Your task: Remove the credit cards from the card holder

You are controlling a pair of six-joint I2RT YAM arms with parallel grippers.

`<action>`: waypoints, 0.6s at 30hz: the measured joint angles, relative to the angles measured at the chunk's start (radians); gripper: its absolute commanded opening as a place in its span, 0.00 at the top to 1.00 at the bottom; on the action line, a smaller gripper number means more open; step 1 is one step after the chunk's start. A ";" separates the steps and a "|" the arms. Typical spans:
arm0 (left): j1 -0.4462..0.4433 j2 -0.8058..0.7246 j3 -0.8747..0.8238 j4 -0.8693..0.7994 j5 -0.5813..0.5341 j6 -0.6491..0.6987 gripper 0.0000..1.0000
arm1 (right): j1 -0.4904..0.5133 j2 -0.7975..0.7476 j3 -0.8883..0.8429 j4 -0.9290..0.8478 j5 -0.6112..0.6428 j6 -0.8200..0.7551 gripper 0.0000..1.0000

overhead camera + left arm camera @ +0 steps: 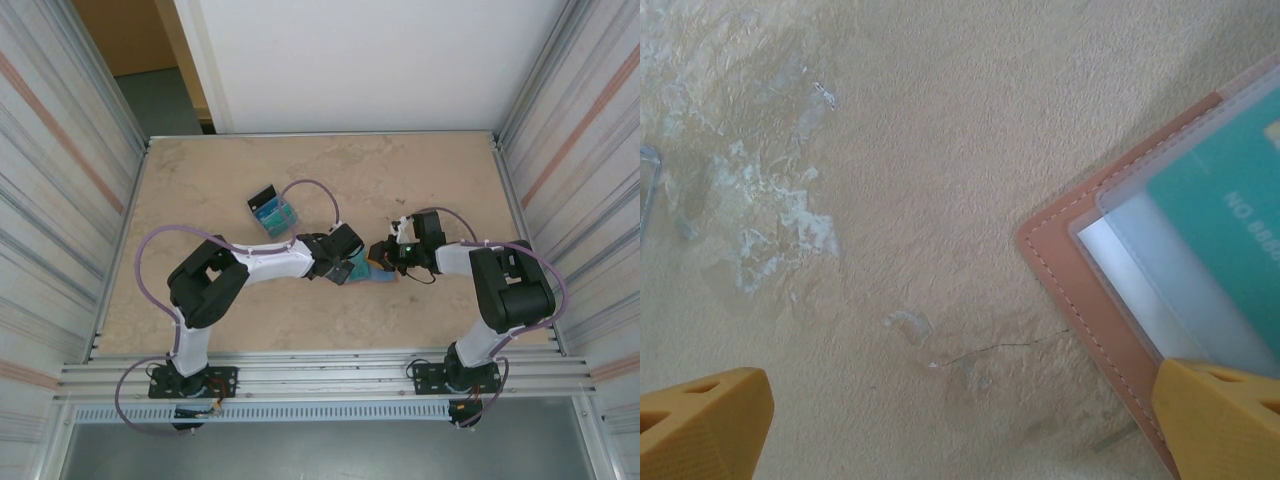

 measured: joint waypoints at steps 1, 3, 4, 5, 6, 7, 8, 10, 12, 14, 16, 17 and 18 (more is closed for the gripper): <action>0.000 0.000 0.001 -0.002 0.000 0.000 0.01 | 0.000 0.000 -0.002 0.004 0.000 0.000 0.92; 0.000 0.000 0.002 -0.002 0.000 0.000 0.01 | 0.000 -0.002 -0.005 0.004 0.000 0.000 0.95; 0.000 0.000 0.002 -0.003 0.000 0.000 0.01 | 0.000 -0.003 -0.006 0.003 0.001 -0.001 0.96; 0.000 0.000 0.002 -0.003 0.000 0.000 0.01 | 0.000 -0.006 -0.006 -0.001 0.003 -0.002 0.97; 0.000 0.000 0.002 -0.003 0.000 0.000 0.01 | 0.000 -0.009 -0.006 -0.005 0.006 -0.004 0.98; 0.000 0.000 0.002 -0.003 0.000 0.000 0.01 | 0.000 -0.013 -0.006 -0.011 0.010 -0.006 0.99; 0.000 0.000 0.002 -0.003 0.000 0.000 0.01 | 0.000 -0.018 -0.006 -0.020 0.015 -0.008 0.99; 0.000 0.000 0.002 -0.003 0.000 0.000 0.01 | 0.000 -0.032 -0.006 -0.045 0.034 -0.017 1.00; 0.000 0.000 0.002 -0.004 0.000 0.000 0.01 | -0.001 -0.050 -0.005 -0.075 0.054 -0.035 1.00; 0.000 0.000 0.002 -0.005 0.000 0.000 0.01 | -0.002 -0.063 -0.002 -0.106 0.072 -0.055 1.00; 0.000 -0.002 0.002 -0.006 0.000 0.000 0.01 | -0.002 -0.070 0.002 -0.136 0.089 -0.070 1.00; 0.000 -0.004 0.002 -0.007 0.000 0.000 0.01 | -0.002 -0.072 0.005 -0.151 0.096 -0.080 1.00; 0.000 -0.006 0.002 -0.010 0.000 0.000 0.01 | -0.001 -0.073 0.008 -0.166 0.104 -0.088 0.99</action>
